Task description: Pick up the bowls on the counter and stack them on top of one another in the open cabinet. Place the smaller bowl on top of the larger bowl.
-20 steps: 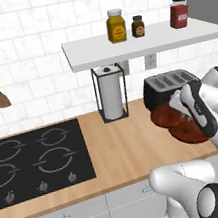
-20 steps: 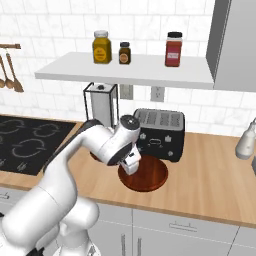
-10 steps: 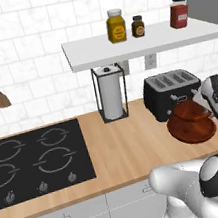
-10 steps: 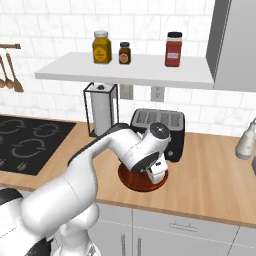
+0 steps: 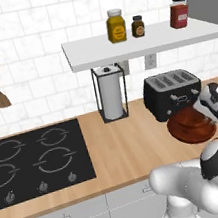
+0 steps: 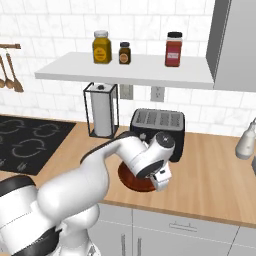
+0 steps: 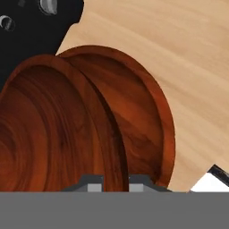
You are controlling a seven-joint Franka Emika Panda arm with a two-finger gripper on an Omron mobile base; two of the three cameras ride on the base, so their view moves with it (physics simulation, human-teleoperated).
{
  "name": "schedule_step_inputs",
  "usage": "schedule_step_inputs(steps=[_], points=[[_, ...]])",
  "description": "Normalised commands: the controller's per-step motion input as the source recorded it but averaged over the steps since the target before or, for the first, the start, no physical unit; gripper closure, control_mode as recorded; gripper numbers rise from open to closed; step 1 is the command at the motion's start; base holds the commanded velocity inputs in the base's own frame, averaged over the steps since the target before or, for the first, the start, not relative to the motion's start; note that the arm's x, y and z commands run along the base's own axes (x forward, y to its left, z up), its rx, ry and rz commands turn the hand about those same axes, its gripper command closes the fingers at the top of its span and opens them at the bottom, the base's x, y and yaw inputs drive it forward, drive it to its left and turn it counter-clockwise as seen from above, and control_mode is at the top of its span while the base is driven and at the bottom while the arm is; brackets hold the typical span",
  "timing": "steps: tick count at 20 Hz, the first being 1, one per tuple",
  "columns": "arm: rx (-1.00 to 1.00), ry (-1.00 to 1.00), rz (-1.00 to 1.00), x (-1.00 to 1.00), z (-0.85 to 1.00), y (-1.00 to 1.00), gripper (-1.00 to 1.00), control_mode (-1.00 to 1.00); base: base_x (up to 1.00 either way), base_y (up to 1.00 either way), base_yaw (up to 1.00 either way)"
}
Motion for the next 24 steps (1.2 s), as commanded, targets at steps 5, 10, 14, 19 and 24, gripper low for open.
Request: schedule_step_inputs(steps=[5,10,14,19,24], points=[[0.0,0.0,0.0,0.32,-0.3,0.0,1.0,-1.0,0.0,0.0,0.0],[0.0,0.01,0.0,0.27,-0.31,0.0,1.0,-1.0,0.0,0.0,0.0],[0.0,0.01,0.0,0.08,-0.26,0.0,1.0,-1.0,0.0,0.0,0.0],[0.0,0.02,0.0,0.01,-0.22,0.0,1.0,-1.0,0.0,0.0,0.0],[0.0,0.01,0.0,0.0,-0.11,0.0,-1.0,-1.0,0.0,0.0,0.0]])
